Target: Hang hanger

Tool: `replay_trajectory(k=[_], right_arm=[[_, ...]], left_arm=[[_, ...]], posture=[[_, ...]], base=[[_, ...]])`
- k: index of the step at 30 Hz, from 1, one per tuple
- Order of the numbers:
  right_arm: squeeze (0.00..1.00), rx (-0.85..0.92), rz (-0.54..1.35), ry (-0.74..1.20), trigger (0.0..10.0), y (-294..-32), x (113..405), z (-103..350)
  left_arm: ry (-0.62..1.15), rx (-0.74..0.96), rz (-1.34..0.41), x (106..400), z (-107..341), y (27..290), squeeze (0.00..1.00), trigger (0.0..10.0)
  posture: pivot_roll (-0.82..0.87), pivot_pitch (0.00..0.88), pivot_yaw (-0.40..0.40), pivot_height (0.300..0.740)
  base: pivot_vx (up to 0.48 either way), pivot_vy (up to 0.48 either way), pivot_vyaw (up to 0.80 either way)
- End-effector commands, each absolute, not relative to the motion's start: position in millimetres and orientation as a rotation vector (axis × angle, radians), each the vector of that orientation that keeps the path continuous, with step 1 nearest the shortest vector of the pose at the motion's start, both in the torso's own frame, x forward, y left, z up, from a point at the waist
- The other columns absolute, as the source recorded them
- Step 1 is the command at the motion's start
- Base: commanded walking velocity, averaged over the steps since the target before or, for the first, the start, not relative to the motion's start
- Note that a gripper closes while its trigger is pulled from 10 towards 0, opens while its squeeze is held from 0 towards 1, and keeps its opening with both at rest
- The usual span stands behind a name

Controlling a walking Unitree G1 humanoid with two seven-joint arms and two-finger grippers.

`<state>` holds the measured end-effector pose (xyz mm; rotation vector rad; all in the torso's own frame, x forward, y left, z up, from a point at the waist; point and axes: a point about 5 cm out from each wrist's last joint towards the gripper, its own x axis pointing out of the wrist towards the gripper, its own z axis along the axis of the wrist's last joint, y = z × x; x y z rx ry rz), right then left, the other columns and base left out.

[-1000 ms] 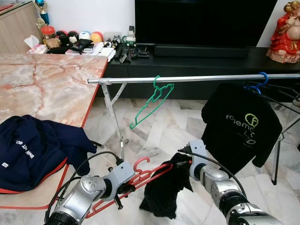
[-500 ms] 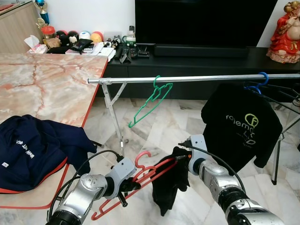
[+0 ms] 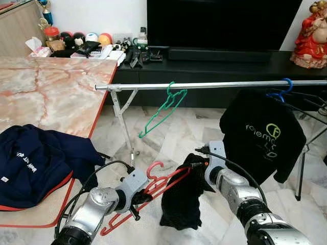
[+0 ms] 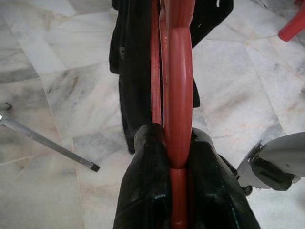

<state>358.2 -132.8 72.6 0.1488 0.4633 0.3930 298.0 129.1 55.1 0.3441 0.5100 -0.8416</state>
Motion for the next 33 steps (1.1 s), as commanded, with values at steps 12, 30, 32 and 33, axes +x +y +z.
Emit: replay_trajectory(k=[12, 30, 32, 33], right_arm=[[0.00, 0.108, 0.452, 0.423, 10.0, -131, 362, 83], [0.00, 0.100, 0.564, 0.316, 10.0, -124, 369, 110], [0.00, 0.108, 0.571, 0.307, 10.0, -123, 369, 113], [0.00, 0.115, 0.576, 0.299, 10.0, -123, 369, 115]], left_arm=[[0.493, 0.284, -0.879, 296, 57, 129, 0.00, 10.0], [0.390, 0.116, -0.890, 303, 71, 120, 0.00, 10.0], [0.392, 0.102, -0.904, 302, 70, 118, 0.00, 10.0], [0.394, 0.087, -0.923, 300, 70, 117, 0.00, 10.0]], posture=[[0.05, 0.053, -0.023, 0.740], [0.03, 0.056, -0.022, 0.740], [0.03, 0.057, -0.023, 0.740], [0.03, 0.058, -0.022, 0.740]], base=[[0.000, 0.000, 0.00], [0.000, 0.000, 0.00], [0.000, 0.000, 0.00], [0.000, 0.000, 0.00]])
